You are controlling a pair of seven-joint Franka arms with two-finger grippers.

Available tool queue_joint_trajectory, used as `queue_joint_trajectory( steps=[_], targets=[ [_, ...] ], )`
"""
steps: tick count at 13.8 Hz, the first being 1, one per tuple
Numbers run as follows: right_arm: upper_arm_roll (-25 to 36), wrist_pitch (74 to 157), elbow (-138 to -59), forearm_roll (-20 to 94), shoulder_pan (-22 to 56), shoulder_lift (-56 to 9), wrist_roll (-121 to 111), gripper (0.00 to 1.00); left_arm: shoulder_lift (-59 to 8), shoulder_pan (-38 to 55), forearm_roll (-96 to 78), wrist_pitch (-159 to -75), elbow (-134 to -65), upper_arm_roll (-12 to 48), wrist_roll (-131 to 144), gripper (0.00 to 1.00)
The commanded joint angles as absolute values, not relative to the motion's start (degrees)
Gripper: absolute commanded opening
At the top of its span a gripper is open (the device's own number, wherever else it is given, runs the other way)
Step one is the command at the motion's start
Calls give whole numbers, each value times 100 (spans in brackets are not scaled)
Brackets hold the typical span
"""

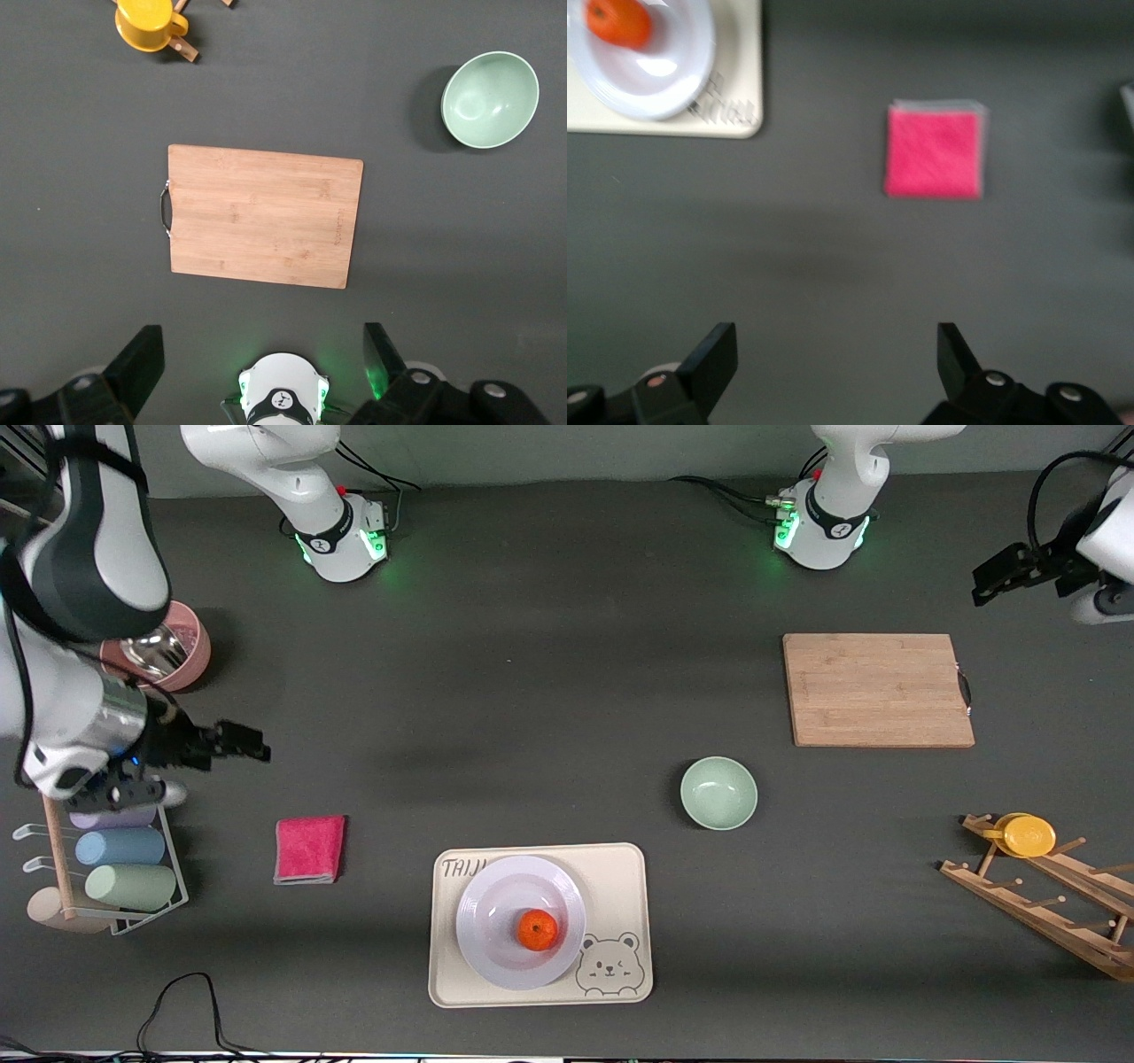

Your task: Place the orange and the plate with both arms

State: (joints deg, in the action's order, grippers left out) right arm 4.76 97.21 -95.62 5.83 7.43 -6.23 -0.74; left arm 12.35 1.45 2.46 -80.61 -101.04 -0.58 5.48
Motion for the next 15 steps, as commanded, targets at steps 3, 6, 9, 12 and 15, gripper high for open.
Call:
queue_joint_trajectory(
  steps=[3, 6, 9, 12, 15],
  targets=[
    [159, 8958, -9817, 176, 378, 236, 517, 100, 1213, -281, 202, -8016, -10292, 395, 624, 100],
    [141, 8920, -9870, 62, 413, 255, 633, 100, 1125, -220, 246, -8024, -10187, 378, 607, 100],
    [45, 8965, -9861, 53, 422, 263, 642, 100, 1037, -193, 255, -8016, -10090, 360, 563, 100],
    [35, 8904, -9861, 53, 431, 308, 633, 100, 1011, -158, 255, -8024, -10081, 352, 554, 100],
    [44, 8815, -9835, 53, 448, 334, 633, 100, 958, -158, 272, -8024, -10028, 352, 545, 100]
  ],
)
